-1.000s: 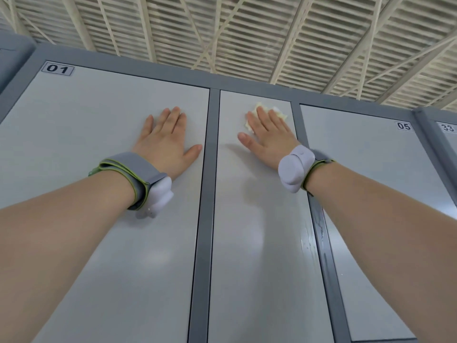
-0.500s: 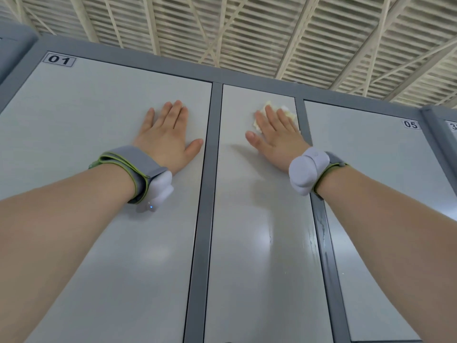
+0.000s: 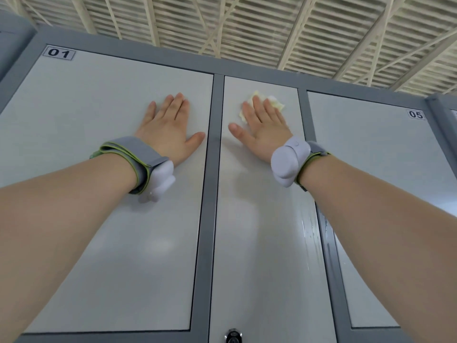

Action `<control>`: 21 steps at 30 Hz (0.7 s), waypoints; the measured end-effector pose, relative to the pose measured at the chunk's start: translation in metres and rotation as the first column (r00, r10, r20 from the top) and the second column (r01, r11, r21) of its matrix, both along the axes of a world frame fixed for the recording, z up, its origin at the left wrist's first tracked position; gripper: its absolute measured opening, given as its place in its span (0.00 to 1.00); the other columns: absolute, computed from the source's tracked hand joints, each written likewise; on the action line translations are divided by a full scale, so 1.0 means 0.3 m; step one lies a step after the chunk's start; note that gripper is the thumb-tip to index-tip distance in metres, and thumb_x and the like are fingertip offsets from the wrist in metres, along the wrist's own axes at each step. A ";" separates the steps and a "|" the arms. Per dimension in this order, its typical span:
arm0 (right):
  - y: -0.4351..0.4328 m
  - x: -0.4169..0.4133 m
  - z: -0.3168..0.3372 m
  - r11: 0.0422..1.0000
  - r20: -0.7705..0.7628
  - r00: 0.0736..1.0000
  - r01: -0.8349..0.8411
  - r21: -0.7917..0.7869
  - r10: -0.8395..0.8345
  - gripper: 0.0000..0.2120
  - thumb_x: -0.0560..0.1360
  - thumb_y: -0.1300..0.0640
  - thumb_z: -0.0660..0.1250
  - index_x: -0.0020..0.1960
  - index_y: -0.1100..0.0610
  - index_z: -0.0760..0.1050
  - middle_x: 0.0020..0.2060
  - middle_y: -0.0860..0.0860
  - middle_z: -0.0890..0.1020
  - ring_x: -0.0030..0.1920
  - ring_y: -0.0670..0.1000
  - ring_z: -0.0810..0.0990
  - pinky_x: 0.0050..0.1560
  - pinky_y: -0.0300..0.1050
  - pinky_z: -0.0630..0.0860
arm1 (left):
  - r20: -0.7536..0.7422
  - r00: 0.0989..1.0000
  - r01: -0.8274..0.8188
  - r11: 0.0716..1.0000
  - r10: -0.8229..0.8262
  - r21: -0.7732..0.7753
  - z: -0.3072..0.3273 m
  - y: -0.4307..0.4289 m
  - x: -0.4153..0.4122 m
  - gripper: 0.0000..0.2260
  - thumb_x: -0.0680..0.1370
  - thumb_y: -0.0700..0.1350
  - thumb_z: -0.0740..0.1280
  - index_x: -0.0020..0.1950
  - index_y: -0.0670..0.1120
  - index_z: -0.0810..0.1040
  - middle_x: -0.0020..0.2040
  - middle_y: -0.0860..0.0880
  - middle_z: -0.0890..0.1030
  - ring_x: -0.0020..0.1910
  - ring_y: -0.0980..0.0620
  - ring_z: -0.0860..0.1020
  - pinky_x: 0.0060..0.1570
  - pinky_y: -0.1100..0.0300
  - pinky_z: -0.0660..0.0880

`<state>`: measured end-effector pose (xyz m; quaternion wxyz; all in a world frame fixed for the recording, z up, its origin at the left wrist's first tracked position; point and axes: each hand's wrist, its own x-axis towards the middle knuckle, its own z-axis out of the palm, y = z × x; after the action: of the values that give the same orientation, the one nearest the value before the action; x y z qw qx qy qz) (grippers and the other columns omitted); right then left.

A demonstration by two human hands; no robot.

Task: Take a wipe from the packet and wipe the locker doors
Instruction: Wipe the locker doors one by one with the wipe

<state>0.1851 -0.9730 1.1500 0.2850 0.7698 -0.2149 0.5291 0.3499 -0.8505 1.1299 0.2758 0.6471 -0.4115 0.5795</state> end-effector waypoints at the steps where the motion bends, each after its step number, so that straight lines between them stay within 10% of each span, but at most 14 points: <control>1: 0.005 -0.002 -0.024 1.000 -0.032 0.999 -0.006 -0.023 0.005 0.34 0.78 0.35 0.44 0.77 0.51 0.43 0.77 0.50 0.41 0.76 0.53 0.38 0.73 0.46 0.36 | -0.005 1.000 0.008 1.000 -0.008 0.015 0.003 0.009 -0.001 0.32 0.81 0.57 0.52 0.78 0.42 0.45 0.78 0.47 0.44 0.77 0.50 0.43 0.74 0.52 0.39; 9: -0.015 -0.039 0.062 0.981 0.061 0.988 0.135 0.142 -0.144 0.29 0.80 0.40 0.47 0.77 0.45 0.40 0.77 0.51 0.40 0.76 0.56 0.38 0.74 0.51 0.38 | 0.043 0.999 0.006 0.997 -0.009 0.072 -0.017 0.090 0.026 0.31 0.81 0.56 0.53 0.77 0.42 0.47 0.78 0.47 0.45 0.77 0.51 0.43 0.74 0.54 0.40; 21: 0.089 0.084 -0.070 0.993 -0.156 0.988 -0.001 -0.117 -0.018 0.30 0.80 0.40 0.46 0.77 0.50 0.43 0.77 0.49 0.42 0.76 0.52 0.38 0.74 0.45 0.37 | -0.002 1.000 0.012 0.999 -0.012 0.053 -0.047 0.127 0.103 0.31 0.81 0.55 0.53 0.77 0.40 0.46 0.78 0.45 0.45 0.77 0.49 0.43 0.73 0.53 0.40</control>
<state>0.2101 -0.9462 1.1291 0.3478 0.7901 -0.1638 0.4774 0.3809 -0.8124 1.1157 0.2624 0.6523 -0.4303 0.5661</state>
